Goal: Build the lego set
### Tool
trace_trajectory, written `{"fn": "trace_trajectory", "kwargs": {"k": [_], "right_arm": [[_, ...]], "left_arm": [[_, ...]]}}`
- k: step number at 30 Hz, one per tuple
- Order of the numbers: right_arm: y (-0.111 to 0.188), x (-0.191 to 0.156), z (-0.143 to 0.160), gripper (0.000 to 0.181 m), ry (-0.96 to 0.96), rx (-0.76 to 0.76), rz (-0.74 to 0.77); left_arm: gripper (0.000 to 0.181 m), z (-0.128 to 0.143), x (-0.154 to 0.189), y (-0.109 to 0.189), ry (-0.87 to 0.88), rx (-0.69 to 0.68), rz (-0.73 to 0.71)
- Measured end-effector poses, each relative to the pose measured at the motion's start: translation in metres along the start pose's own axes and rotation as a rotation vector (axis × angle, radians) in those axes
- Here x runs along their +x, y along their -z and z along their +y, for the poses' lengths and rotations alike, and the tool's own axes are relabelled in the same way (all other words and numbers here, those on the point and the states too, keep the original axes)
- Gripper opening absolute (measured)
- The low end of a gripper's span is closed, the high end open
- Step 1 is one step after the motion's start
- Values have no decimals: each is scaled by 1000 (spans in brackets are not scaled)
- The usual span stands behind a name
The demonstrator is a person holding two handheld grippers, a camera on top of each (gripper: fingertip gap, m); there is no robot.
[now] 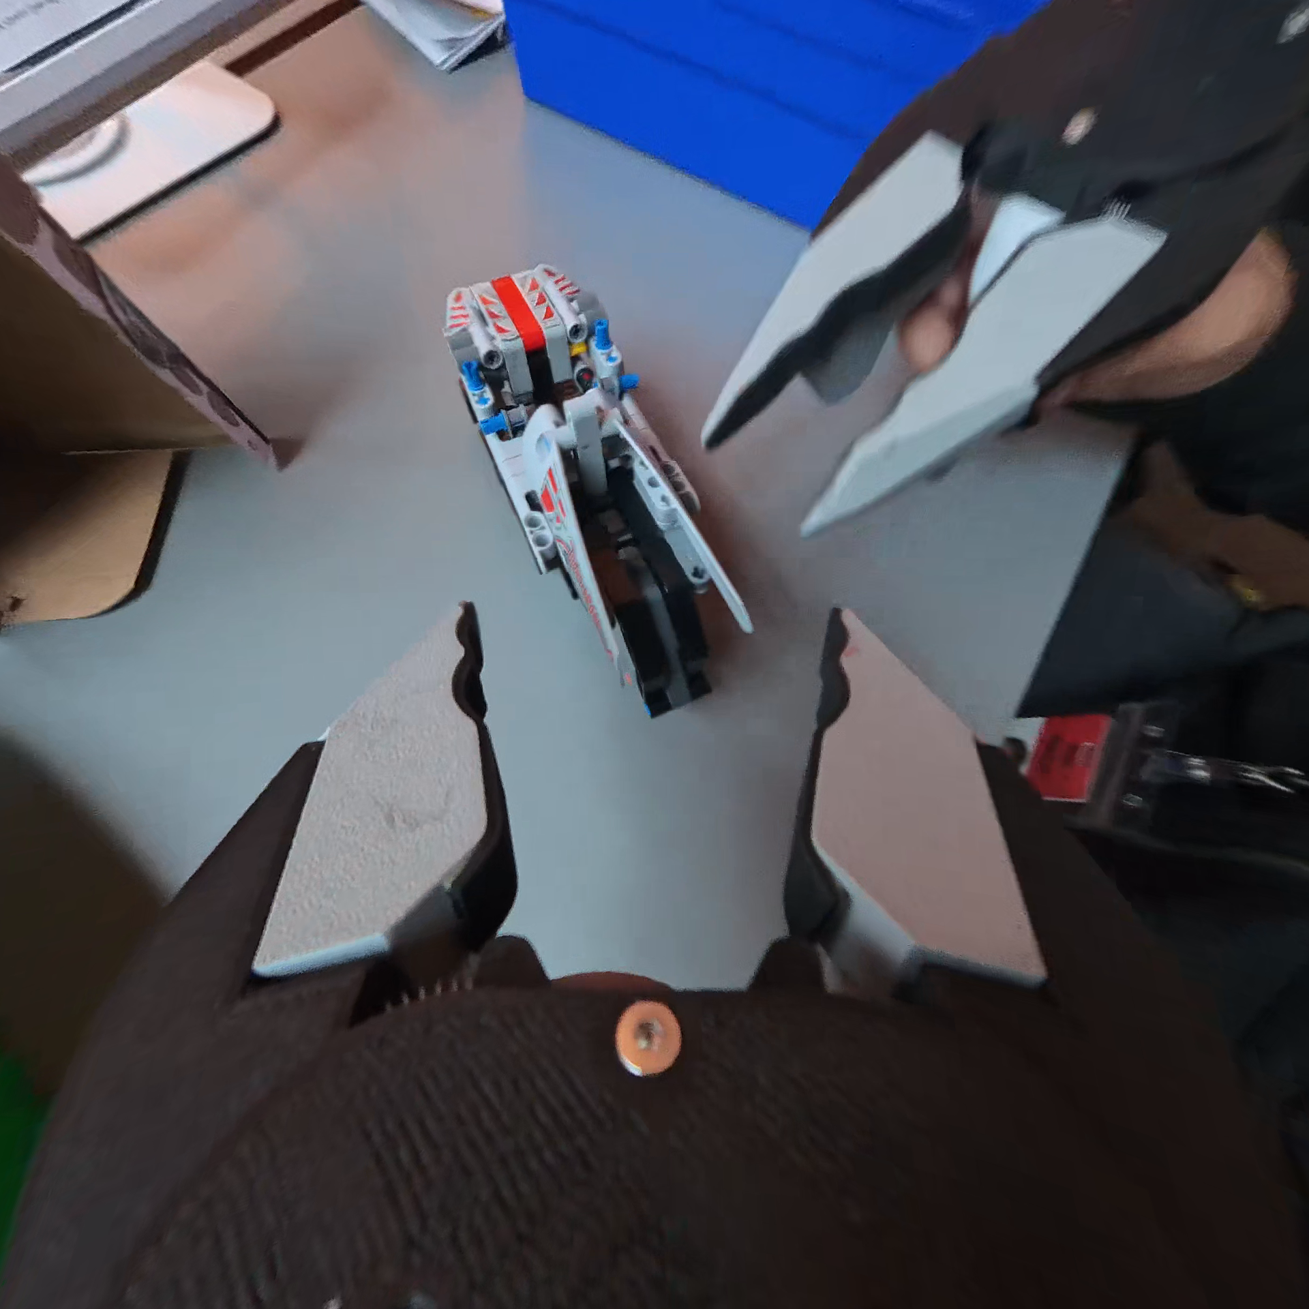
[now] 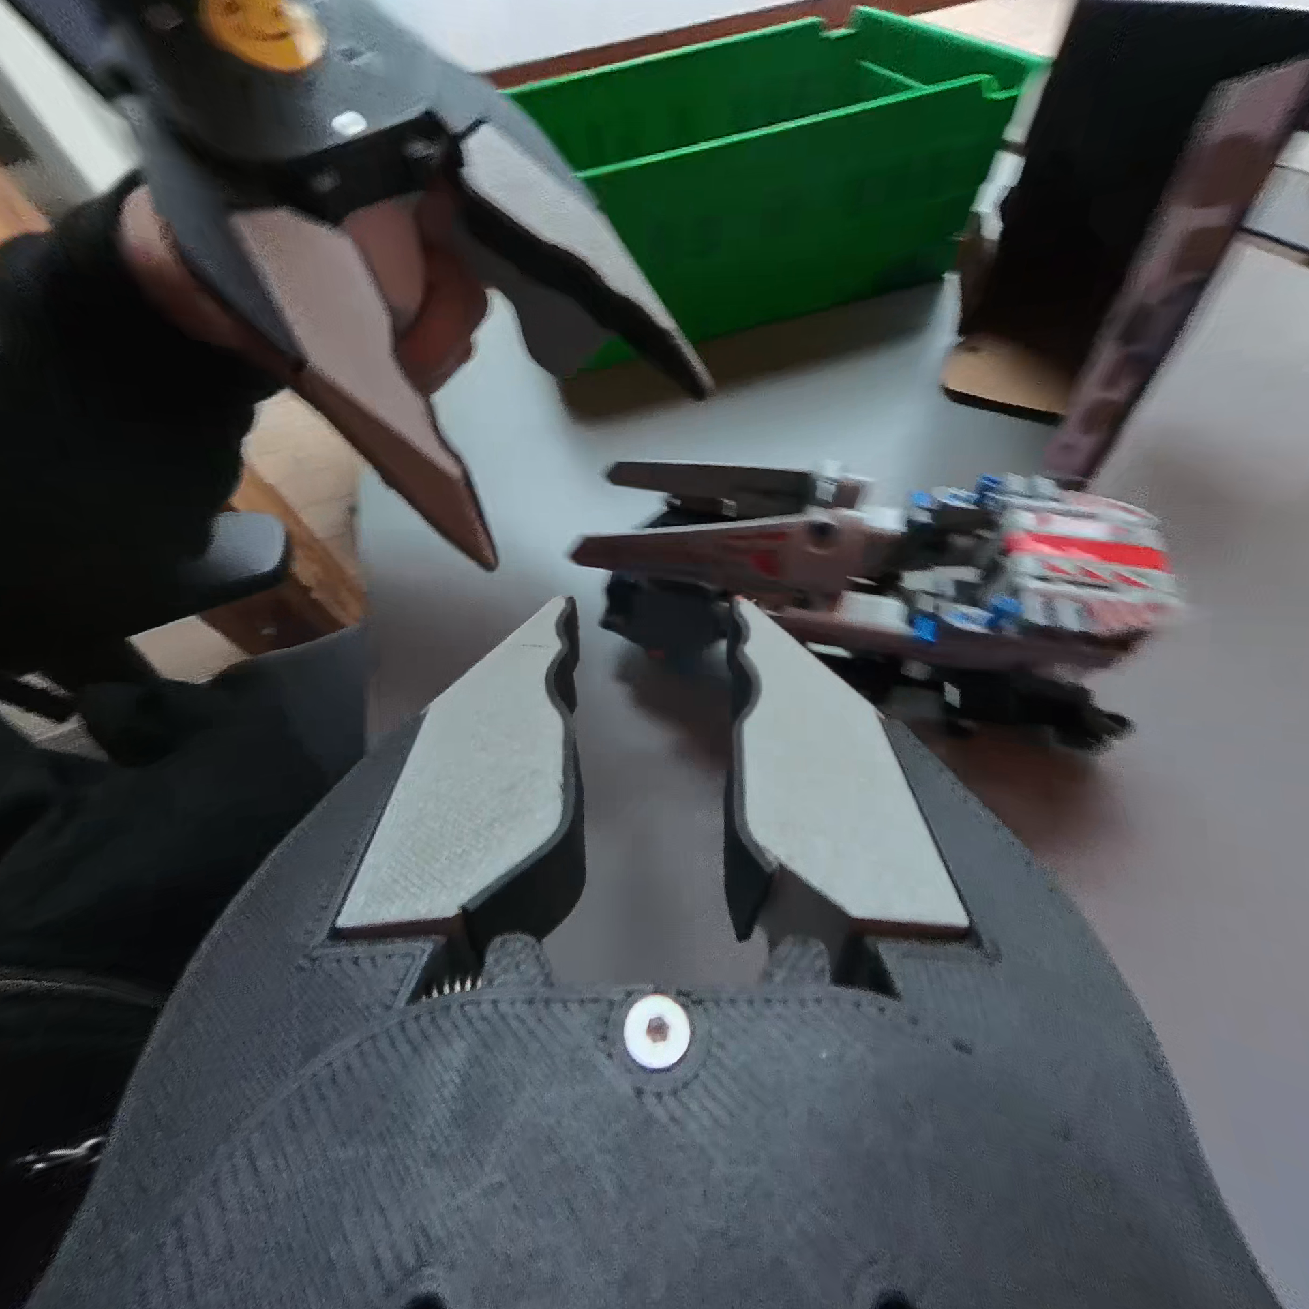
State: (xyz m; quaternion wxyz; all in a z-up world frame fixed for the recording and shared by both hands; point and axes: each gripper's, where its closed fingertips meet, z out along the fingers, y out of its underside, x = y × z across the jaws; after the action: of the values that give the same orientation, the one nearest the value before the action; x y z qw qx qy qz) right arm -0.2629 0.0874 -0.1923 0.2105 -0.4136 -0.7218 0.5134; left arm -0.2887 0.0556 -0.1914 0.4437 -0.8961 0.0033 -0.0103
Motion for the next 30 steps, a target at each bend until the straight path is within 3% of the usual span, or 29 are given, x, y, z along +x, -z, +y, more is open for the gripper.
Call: {"fn": "trace_trajectory", "kwargs": {"k": [3,5,10,12,15,18,23,30], "right_arm": [[13,40,11,25,17,-37,167],[15,53,16,16,32,-52,219],[10,62,14,19,102,-68,250],[7,60,15,21,177,-93,256],[2,55,16,20,288,-101,255],[-3,47,14,24,358,-93,216],[-4,50,0,34,421,-125,175],[-7,57,-1,38,465,-187,141]], "left_arm": [[85,6,3,-21,-8,-33,-38],[61,9,4,-28,-41,-40,-50],[46,17,-21,-10,-83,-70,-96],[48,12,-41,9,-23,-13,-120],[64,-2,-44,29,39,94,-56],[86,3,-48,18,15,47,-98],[81,1,-47,-16,-131,-56,-109],[55,-23,-36,-27,-159,-72,-36]]}}
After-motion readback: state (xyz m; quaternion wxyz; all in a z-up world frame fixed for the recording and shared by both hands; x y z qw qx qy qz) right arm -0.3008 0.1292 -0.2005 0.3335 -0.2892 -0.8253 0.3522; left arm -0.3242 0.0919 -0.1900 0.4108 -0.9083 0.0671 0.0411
